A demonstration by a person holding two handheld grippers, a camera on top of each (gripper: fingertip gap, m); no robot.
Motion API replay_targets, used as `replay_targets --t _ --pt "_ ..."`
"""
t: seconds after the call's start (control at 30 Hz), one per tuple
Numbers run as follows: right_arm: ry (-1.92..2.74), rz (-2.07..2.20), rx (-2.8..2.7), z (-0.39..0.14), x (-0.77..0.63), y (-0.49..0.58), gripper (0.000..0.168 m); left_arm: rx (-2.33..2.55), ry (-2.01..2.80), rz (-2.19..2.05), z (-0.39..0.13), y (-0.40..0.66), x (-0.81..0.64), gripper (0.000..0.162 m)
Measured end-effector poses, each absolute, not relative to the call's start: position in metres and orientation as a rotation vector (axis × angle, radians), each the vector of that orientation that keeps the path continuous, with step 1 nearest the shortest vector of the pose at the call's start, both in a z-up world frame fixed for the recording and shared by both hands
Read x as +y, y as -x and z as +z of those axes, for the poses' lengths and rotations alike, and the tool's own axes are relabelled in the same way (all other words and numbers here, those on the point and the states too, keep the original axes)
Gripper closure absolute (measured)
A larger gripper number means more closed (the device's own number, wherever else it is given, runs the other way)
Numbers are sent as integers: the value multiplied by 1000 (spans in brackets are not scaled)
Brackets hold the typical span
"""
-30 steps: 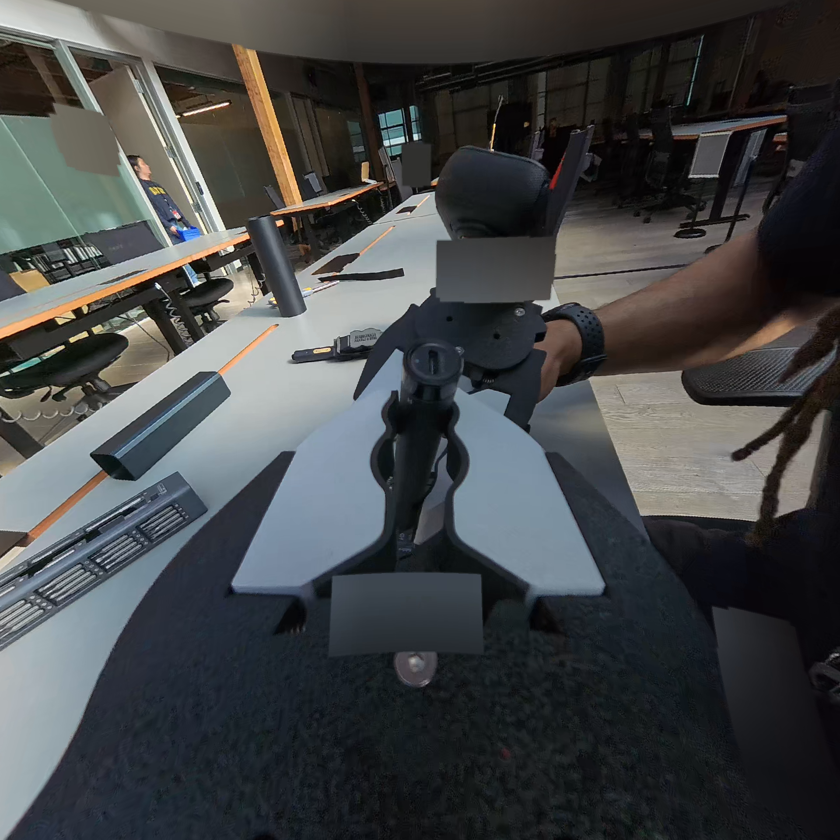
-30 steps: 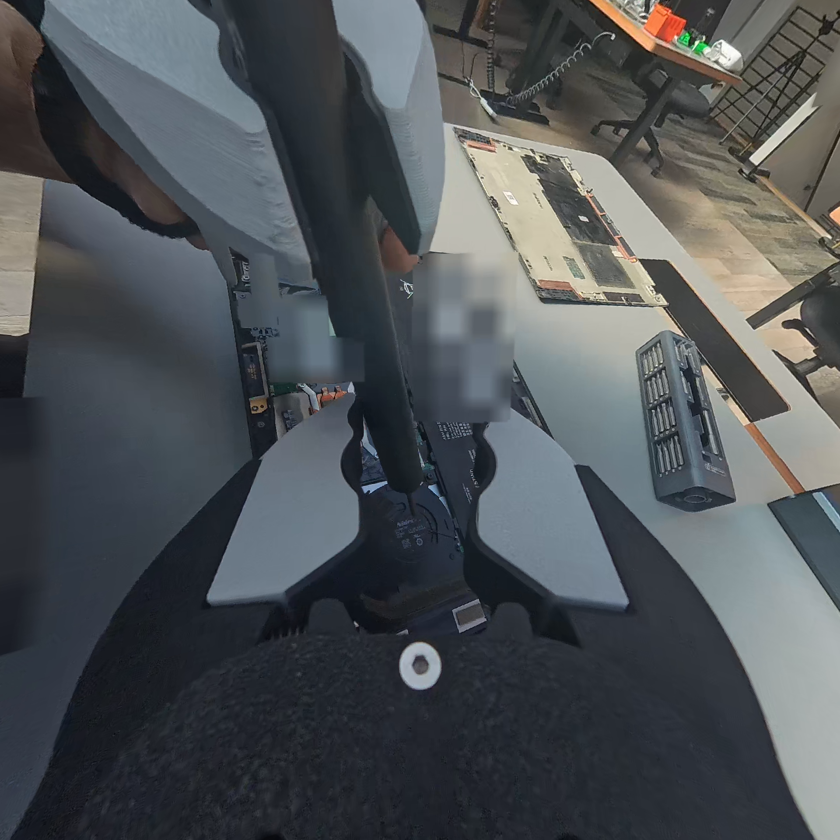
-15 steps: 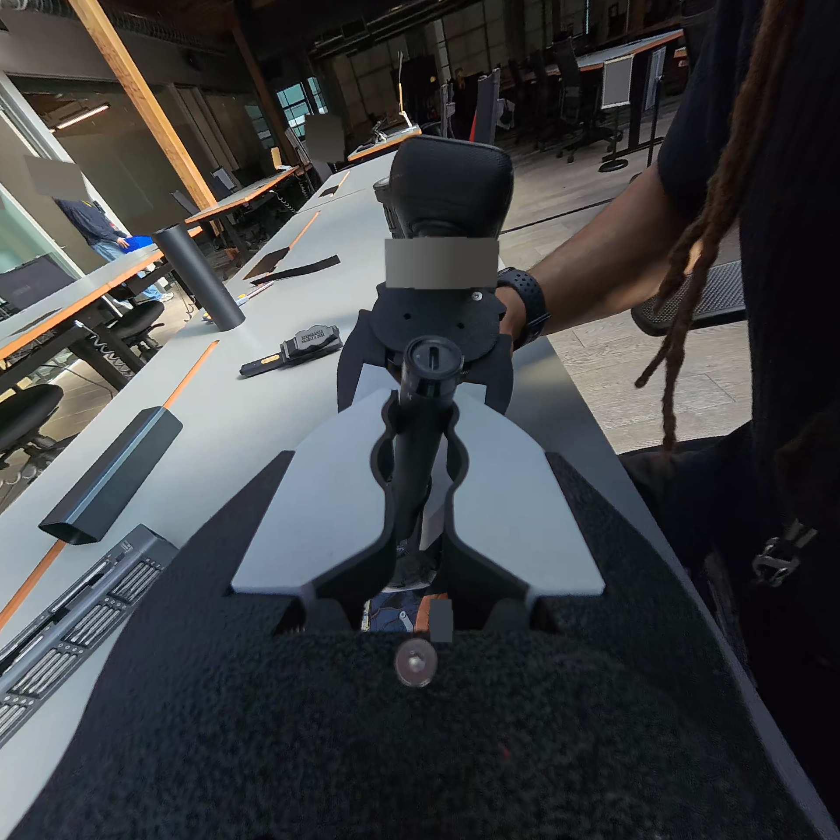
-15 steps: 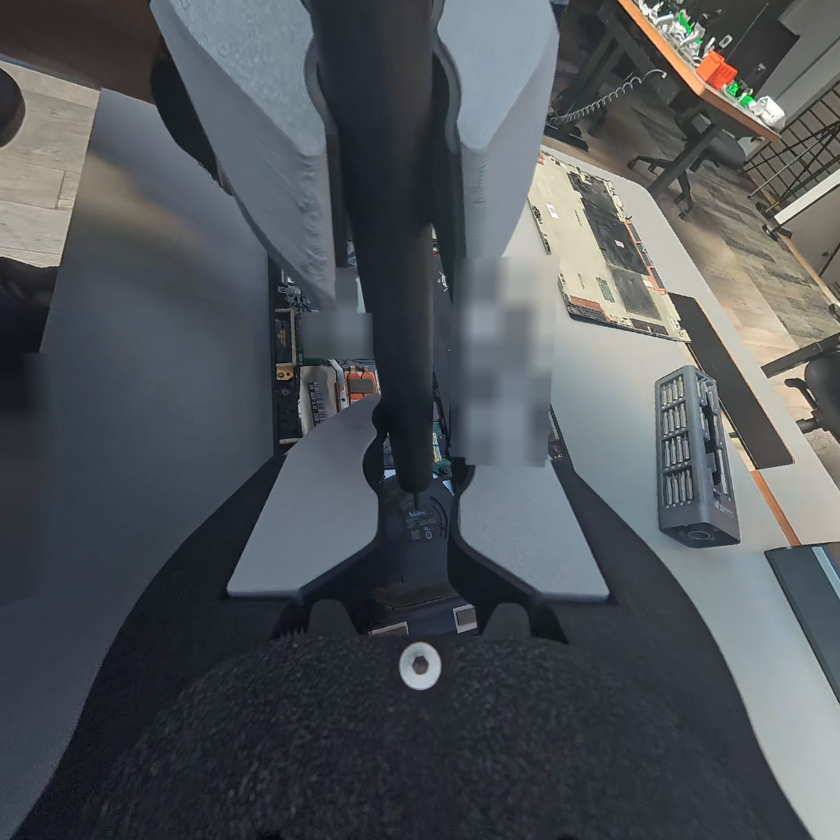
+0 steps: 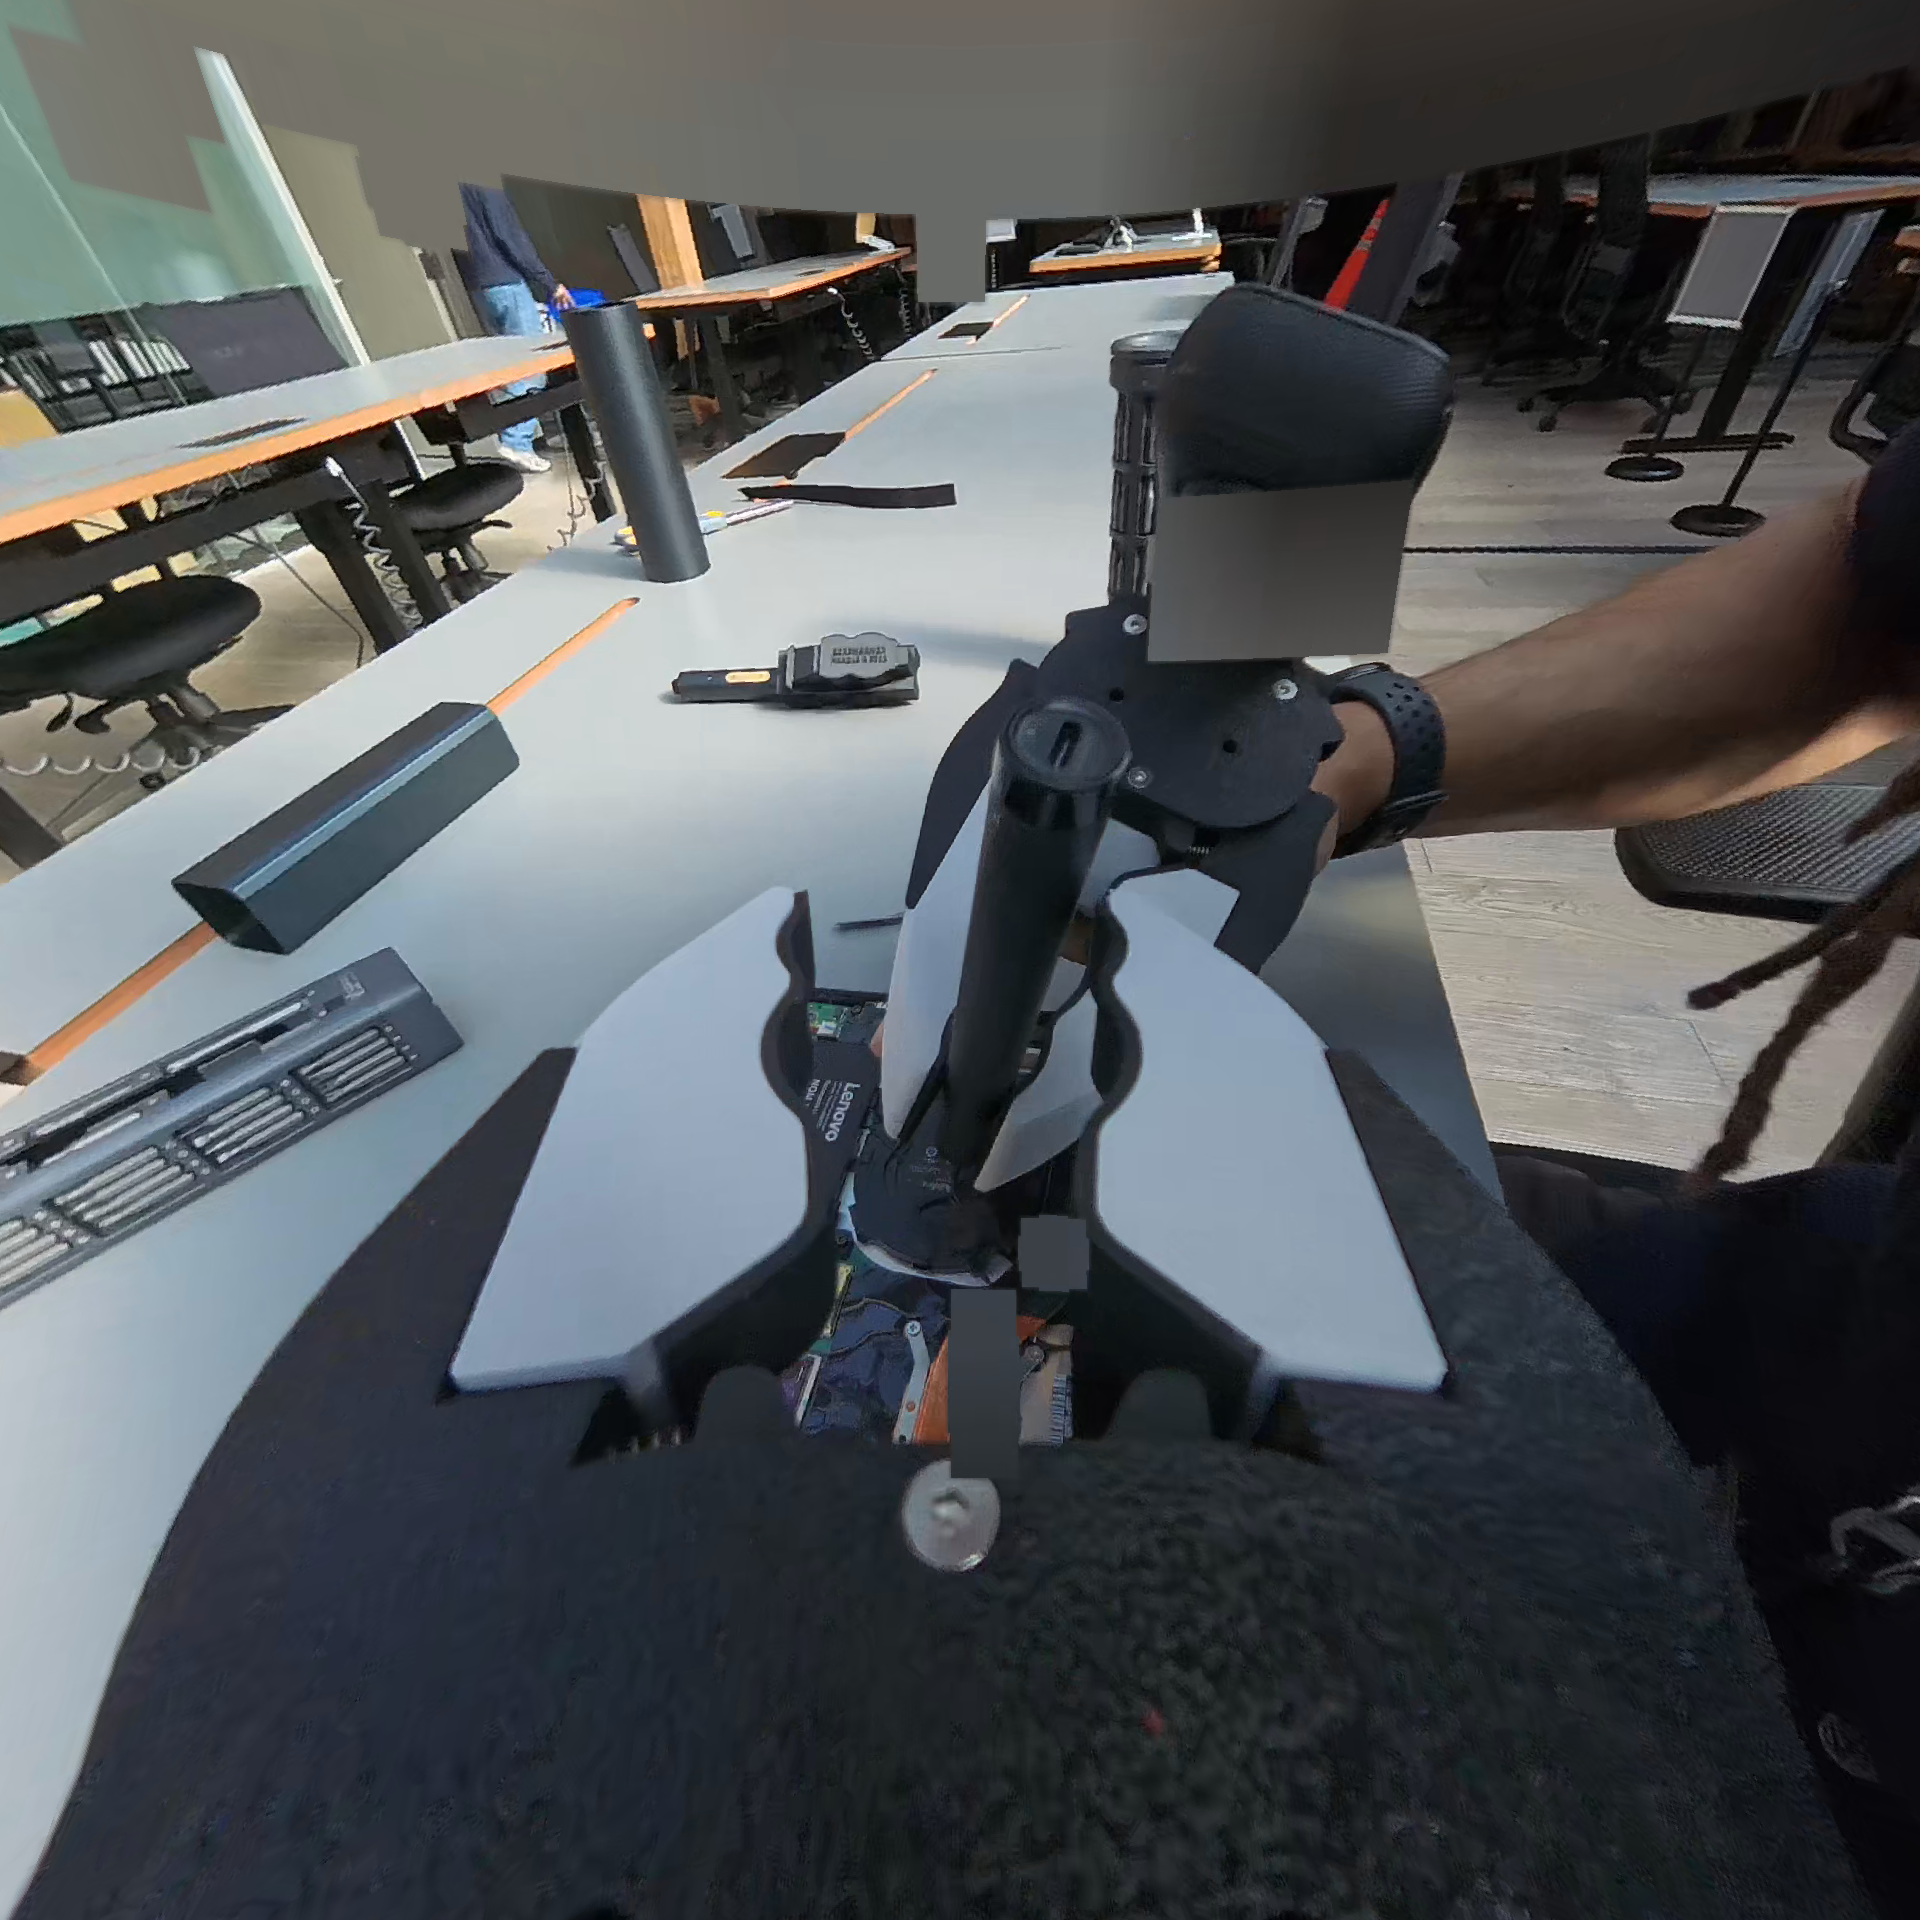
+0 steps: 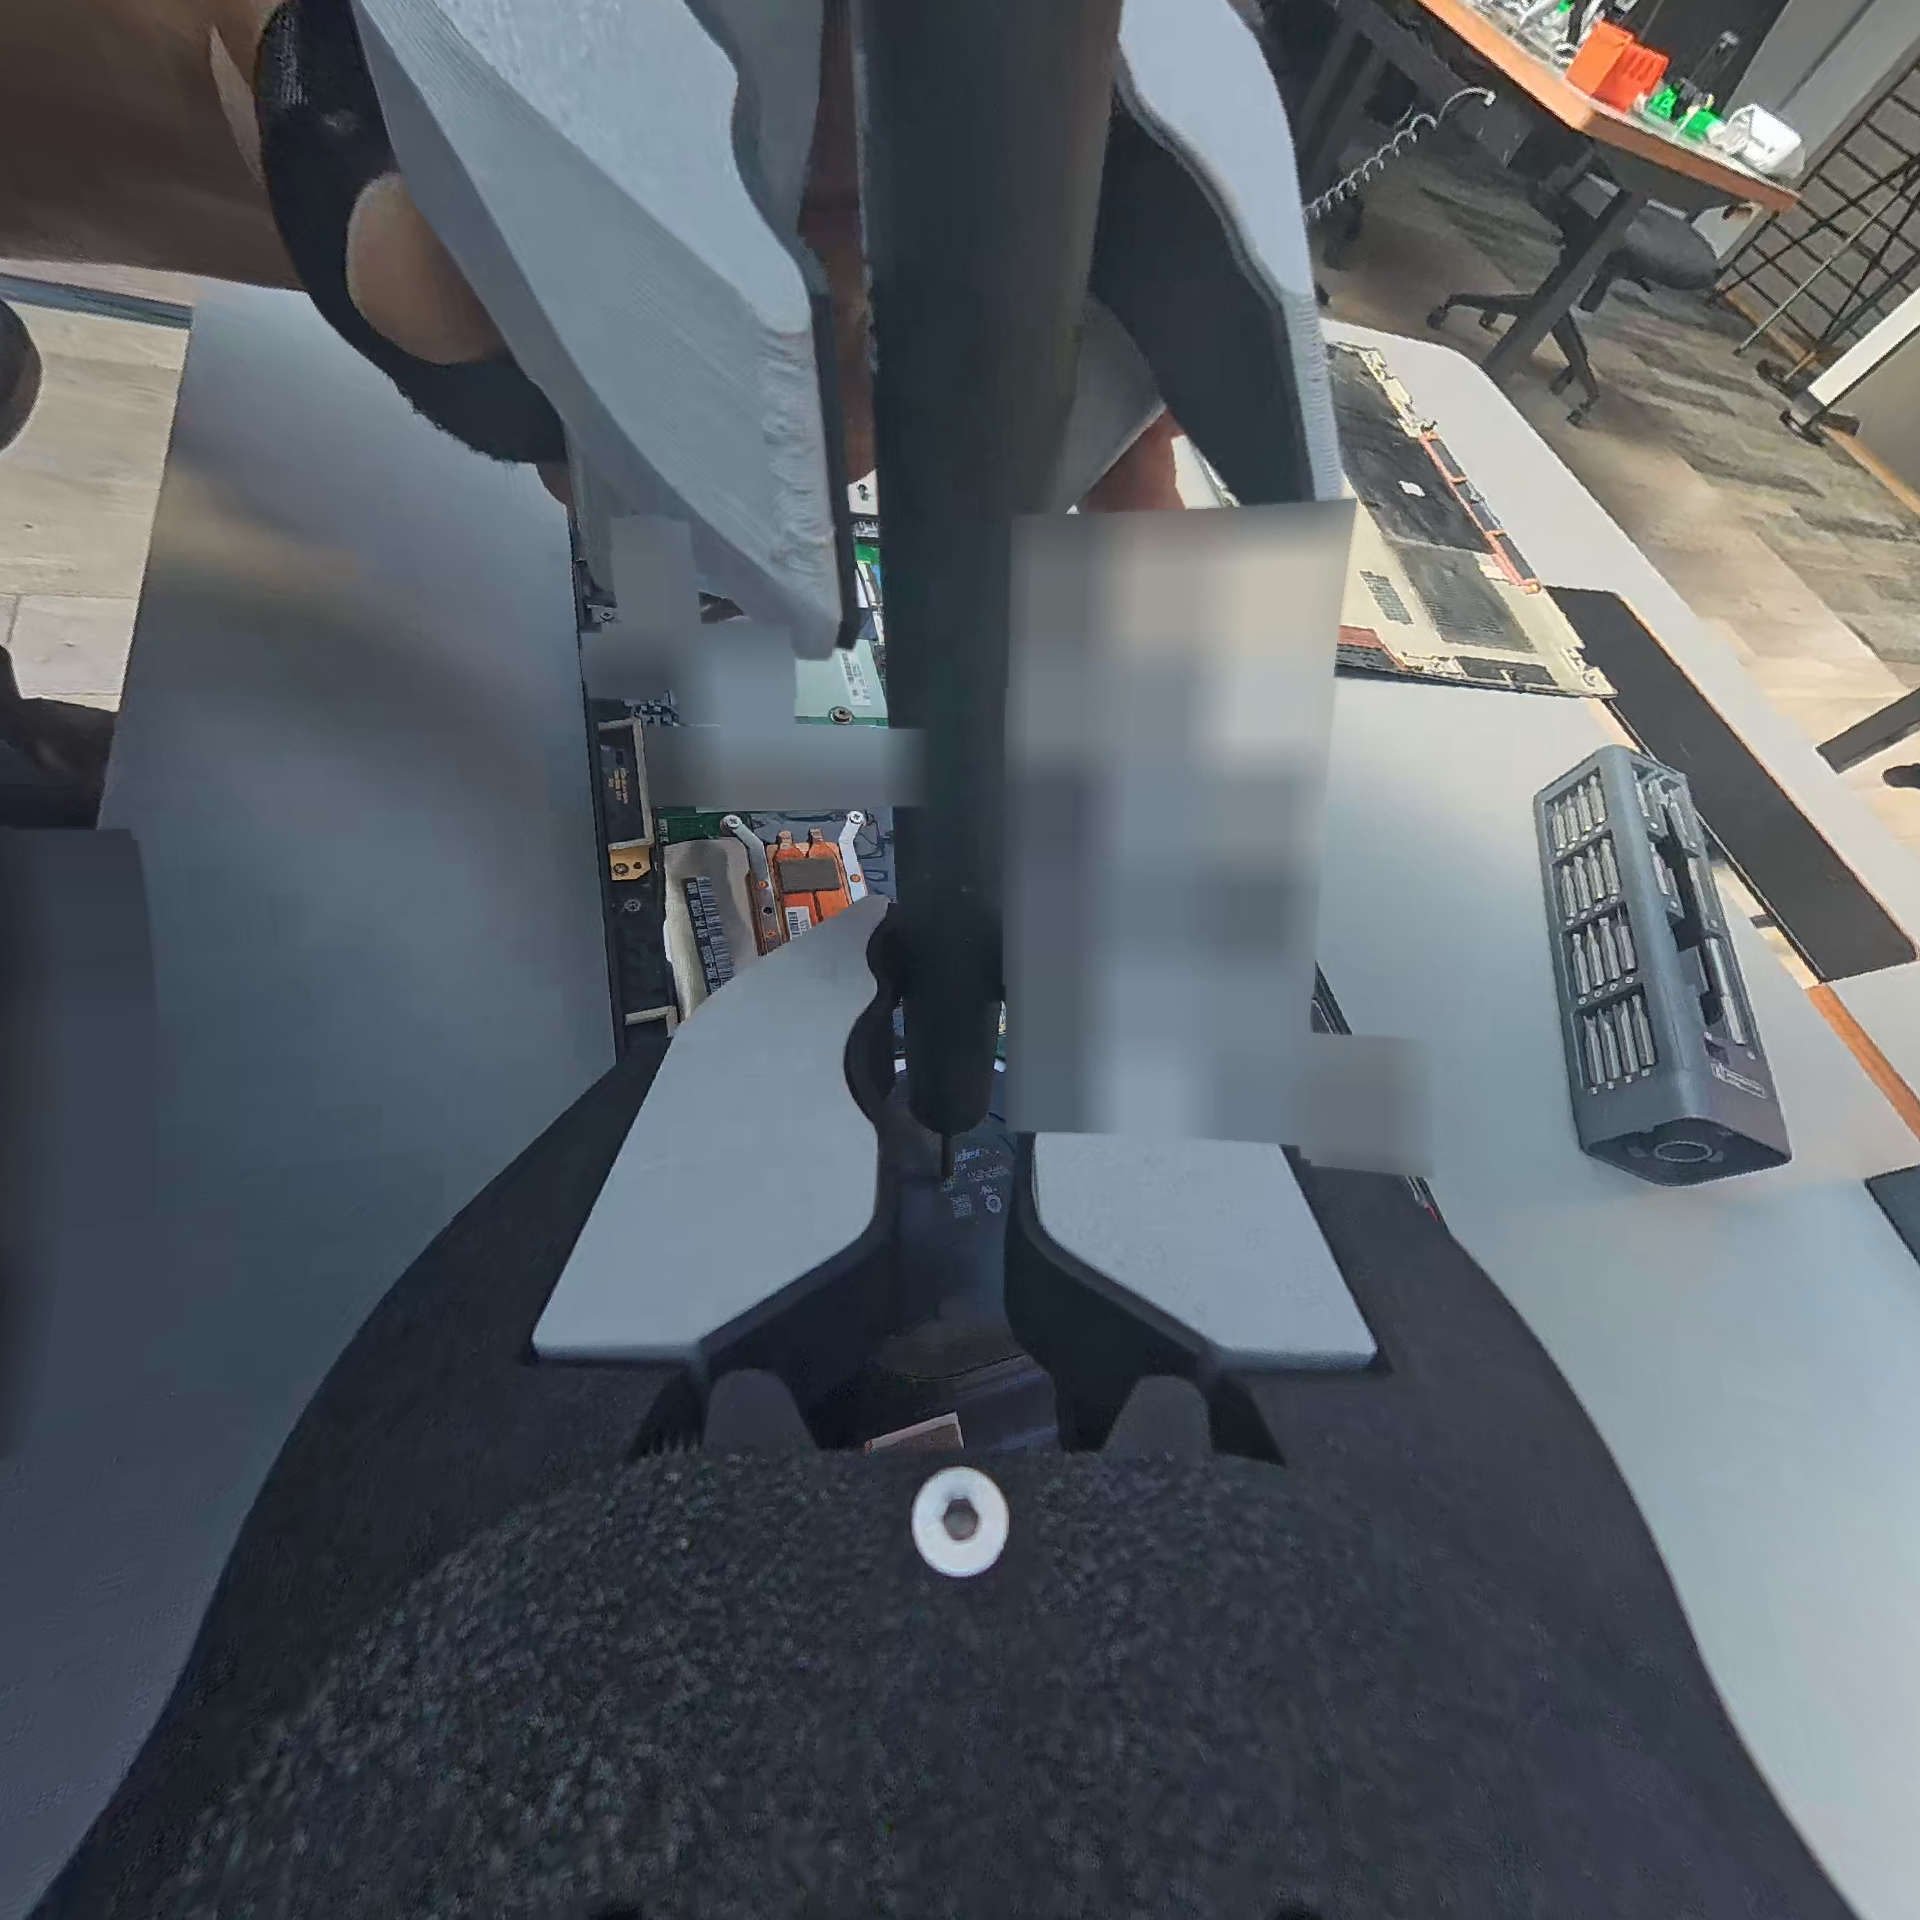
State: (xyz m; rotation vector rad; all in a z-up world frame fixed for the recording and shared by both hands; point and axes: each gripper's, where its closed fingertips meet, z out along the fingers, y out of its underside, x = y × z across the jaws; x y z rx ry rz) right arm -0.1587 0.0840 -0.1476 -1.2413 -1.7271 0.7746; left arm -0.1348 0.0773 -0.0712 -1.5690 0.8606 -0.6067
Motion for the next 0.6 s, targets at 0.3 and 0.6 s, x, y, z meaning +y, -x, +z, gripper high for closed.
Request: replay_targets --t 0.3,0.6 --pt "1495 1069 -1342 -137 125 161 150 577 1877 -476 -108 192 93 114" --pt "1584 1226 -1212 -133 138 177 150 527 2006 -403 -133 220 88 127"
